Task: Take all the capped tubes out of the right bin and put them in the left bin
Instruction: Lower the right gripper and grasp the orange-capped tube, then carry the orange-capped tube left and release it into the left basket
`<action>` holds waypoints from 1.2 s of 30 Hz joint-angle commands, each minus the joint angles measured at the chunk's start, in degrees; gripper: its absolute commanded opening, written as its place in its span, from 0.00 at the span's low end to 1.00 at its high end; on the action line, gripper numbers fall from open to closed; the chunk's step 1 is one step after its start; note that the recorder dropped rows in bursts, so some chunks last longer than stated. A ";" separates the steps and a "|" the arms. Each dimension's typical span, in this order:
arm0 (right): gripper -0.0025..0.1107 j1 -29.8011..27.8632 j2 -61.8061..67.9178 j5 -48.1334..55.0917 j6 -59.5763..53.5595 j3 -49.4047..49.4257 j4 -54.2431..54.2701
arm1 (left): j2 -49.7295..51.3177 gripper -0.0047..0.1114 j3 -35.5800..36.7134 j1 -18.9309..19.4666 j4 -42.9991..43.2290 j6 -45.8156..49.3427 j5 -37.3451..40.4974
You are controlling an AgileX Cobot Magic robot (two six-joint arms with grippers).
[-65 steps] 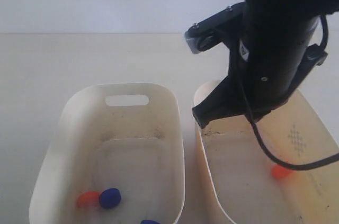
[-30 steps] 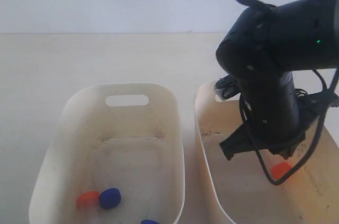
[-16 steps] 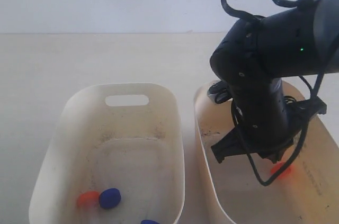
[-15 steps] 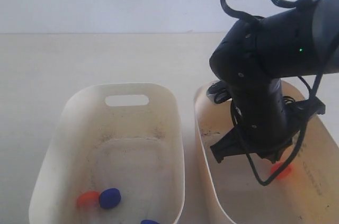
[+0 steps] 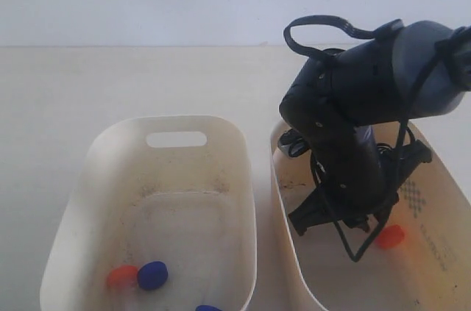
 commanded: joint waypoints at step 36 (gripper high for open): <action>0.02 -0.22 6.92 -11.81 2.18 -0.04 3.43 | -0.19 0.08 -0.16 0.05 0.10 -0.38 -0.34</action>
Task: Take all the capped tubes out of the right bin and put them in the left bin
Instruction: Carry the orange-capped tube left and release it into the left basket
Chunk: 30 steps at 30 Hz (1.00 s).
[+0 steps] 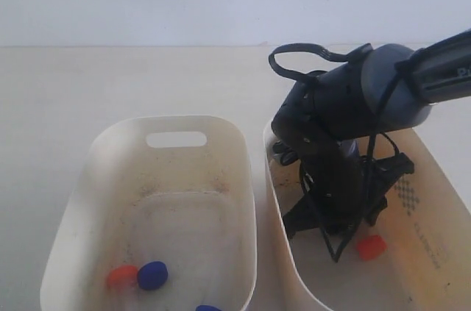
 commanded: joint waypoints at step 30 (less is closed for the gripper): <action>0.15 0.09 -24.29 -5.25 -55.77 -13.90 54.67 | -0.19 0.08 -0.16 0.05 0.10 -0.38 -0.34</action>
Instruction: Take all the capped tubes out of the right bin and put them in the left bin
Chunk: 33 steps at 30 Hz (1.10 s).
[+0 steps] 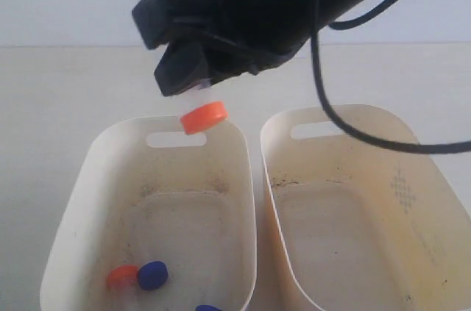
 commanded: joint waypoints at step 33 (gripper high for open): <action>0.05 -1.73 -23.06 16.30 -6.30 -5.44 -1.69 | -0.19 0.08 -0.16 0.05 0.10 -0.38 -0.34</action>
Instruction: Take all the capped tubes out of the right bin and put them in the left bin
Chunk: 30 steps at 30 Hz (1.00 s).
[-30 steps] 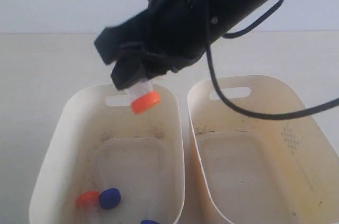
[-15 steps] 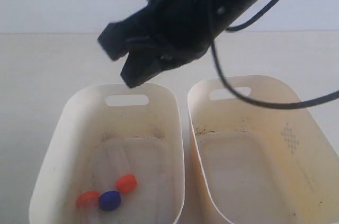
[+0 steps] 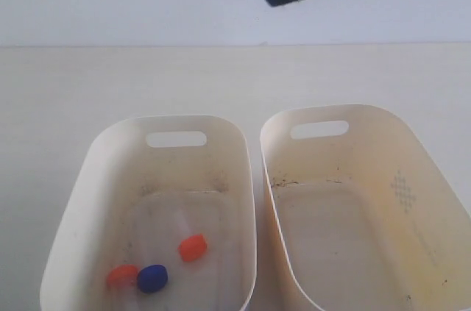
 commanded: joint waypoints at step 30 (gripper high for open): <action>0.05 -46.13 -51.69 -36.97 -1.11 53.40 3.48 | -0.19 0.08 -0.16 0.05 0.10 -0.38 -0.34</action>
